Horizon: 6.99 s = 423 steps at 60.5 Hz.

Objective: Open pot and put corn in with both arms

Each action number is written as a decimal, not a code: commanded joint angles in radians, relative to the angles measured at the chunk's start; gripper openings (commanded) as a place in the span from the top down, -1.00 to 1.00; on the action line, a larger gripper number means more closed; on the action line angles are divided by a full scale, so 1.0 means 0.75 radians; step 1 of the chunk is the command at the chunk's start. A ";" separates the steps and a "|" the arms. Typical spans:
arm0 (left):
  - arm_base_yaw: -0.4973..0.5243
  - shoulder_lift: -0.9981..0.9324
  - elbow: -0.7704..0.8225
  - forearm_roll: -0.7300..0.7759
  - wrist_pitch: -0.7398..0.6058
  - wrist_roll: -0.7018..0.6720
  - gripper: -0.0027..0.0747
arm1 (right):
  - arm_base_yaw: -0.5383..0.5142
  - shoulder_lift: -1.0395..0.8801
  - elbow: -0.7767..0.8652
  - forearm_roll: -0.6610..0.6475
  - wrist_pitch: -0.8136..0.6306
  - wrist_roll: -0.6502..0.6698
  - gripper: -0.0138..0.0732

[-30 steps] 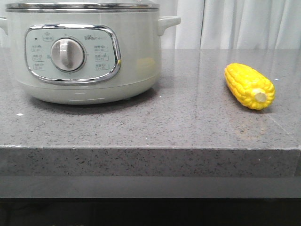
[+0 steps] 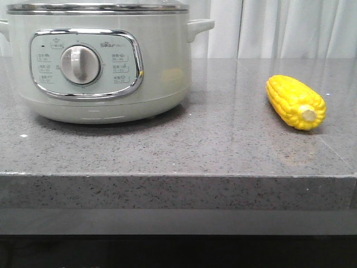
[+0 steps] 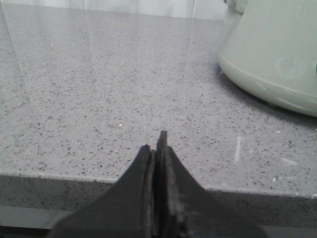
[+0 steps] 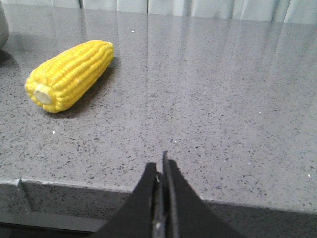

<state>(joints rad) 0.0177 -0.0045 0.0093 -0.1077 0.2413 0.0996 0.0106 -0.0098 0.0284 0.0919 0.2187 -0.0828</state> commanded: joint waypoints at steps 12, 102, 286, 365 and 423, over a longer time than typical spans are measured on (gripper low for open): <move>-0.009 -0.031 -0.001 -0.012 -0.116 -0.003 0.98 | -0.009 -0.025 -0.004 -0.014 -0.104 0.002 0.82; -0.009 0.437 -0.670 -0.012 0.014 -0.007 0.98 | -0.009 0.378 -0.681 -0.014 -0.005 0.000 0.82; -0.515 2.298 -2.669 -0.145 1.101 0.100 0.31 | -0.009 0.645 -0.823 -0.014 -0.005 0.000 -0.78; -0.517 0.976 -1.400 -0.199 0.799 0.183 0.31 | -0.009 0.817 -0.823 -0.014 -0.001 0.000 -0.78; -0.517 0.420 -1.123 -0.198 0.804 0.178 0.31 | 0.249 1.982 -1.414 0.340 0.236 0.001 -0.78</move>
<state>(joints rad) -0.3631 0.3016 -0.7982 -0.2282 0.9820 0.2367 0.1907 1.4698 -0.9759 0.3299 0.4527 -0.0828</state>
